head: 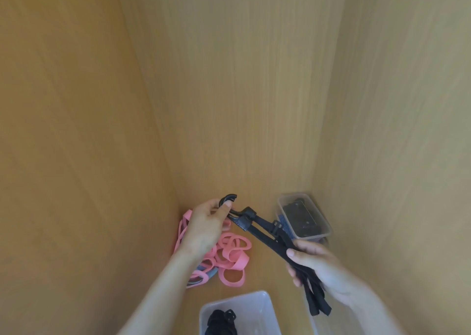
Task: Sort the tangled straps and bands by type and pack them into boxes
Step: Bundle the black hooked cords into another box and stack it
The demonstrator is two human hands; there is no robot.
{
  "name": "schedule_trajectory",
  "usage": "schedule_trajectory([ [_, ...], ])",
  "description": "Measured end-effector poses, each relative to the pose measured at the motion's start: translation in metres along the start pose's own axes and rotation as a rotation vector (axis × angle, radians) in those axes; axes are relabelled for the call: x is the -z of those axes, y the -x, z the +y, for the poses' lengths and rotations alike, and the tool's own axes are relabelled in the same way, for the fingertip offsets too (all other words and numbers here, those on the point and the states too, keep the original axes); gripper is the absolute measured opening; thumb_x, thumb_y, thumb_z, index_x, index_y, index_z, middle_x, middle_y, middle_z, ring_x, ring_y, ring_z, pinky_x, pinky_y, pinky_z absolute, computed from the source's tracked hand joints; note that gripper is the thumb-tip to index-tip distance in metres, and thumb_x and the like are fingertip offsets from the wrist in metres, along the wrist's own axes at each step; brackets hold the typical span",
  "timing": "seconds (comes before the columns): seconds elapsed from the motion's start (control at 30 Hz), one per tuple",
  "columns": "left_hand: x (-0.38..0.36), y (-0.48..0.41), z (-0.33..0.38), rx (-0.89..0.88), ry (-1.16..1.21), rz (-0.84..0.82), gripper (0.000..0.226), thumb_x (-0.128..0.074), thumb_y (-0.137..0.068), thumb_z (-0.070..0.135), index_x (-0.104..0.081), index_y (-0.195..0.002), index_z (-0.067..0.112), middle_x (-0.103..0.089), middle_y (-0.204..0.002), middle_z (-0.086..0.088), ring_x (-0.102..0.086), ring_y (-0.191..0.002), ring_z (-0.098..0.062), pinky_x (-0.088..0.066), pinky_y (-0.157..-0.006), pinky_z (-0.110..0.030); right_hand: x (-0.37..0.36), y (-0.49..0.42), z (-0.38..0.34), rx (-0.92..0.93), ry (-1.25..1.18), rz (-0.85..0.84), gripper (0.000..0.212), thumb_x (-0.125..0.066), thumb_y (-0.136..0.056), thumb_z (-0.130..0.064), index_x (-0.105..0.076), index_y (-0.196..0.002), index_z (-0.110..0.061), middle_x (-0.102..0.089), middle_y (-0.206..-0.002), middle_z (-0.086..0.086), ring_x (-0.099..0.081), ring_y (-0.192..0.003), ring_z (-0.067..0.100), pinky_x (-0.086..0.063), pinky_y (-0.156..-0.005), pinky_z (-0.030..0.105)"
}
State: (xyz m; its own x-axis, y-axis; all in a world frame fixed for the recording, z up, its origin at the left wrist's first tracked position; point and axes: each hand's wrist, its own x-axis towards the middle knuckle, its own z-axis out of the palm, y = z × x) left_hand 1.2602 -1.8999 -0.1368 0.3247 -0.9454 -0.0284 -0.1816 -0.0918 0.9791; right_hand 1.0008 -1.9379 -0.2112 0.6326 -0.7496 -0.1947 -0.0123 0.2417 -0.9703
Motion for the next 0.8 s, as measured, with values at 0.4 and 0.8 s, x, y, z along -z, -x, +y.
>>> schedule_trajectory([
  [0.4, -0.008, -0.002, -0.008, 0.200, 0.513, -0.213, 0.025, -0.045, -0.107, 0.014, -0.058, -0.110, -0.007, -0.058, -0.083, -0.025, -0.055, -0.056, -0.023, -0.051, -0.050, -0.030, 0.000, 0.005, 0.011, 0.020, 0.131, 0.048, 0.026, -0.067, -0.094, -0.020, -0.067, -0.117, -0.008, -0.055, -0.071, 0.009, -0.051, -0.064, 0.018, -0.044, -0.061, 0.026],
  [0.8, -0.008, -0.002, -0.018, 0.137, -0.034, -0.133, 0.020, -0.038, -0.106, 0.010, -0.057, -0.102, 0.005, -0.064, -0.061, -0.006, -0.055, -0.048, -0.015, -0.047, -0.048, -0.027, -0.005, 0.007, -0.001, 0.020, 0.205, 0.259, 0.049, -0.061, -0.089, -0.055, -0.069, -0.100, -0.007, -0.070, -0.088, 0.013, -0.067, -0.083, 0.022, -0.049, -0.079, 0.037],
])
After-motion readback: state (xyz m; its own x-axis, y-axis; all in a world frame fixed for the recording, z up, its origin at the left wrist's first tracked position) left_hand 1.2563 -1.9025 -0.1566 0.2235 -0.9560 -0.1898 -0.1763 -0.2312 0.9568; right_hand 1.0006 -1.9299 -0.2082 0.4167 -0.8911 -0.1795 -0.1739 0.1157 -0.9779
